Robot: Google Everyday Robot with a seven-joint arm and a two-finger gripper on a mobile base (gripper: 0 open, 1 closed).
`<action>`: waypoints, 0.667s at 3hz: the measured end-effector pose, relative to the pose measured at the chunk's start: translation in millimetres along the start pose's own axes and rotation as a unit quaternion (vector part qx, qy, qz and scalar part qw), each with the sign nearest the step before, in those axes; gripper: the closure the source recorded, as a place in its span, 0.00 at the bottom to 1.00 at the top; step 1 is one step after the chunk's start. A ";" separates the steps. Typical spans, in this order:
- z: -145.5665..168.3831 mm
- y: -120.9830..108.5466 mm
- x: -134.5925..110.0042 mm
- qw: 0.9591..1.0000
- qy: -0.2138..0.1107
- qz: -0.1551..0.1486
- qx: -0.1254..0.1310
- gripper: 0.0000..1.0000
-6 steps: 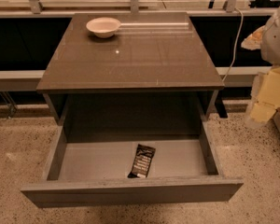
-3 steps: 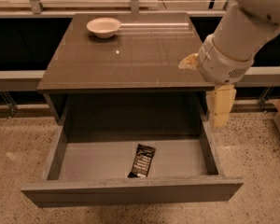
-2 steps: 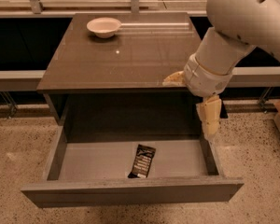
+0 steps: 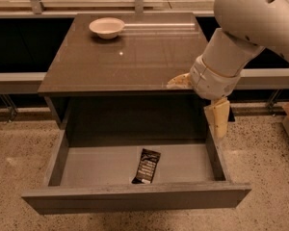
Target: Pick rxbar chocolate from top drawer and place on counter
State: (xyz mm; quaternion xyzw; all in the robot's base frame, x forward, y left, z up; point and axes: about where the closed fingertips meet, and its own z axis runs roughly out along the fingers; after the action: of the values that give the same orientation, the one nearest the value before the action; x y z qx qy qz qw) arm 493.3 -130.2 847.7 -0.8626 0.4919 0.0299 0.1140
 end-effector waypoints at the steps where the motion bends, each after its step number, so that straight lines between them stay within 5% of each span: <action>1: 40.8 -19.9 -29.5 0.996 -0.019 -0.082 -0.010 0.00; 2: 98.8 -41.6 -73.2 0.978 -0.042 -0.205 -0.019 0.00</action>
Offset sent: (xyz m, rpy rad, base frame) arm 0.0024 0.1834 -0.1391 0.0509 -0.0490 0.7715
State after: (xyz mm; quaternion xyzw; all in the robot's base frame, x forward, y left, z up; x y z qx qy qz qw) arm 497.2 -25.9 770.6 -0.9450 0.2990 0.0516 0.1217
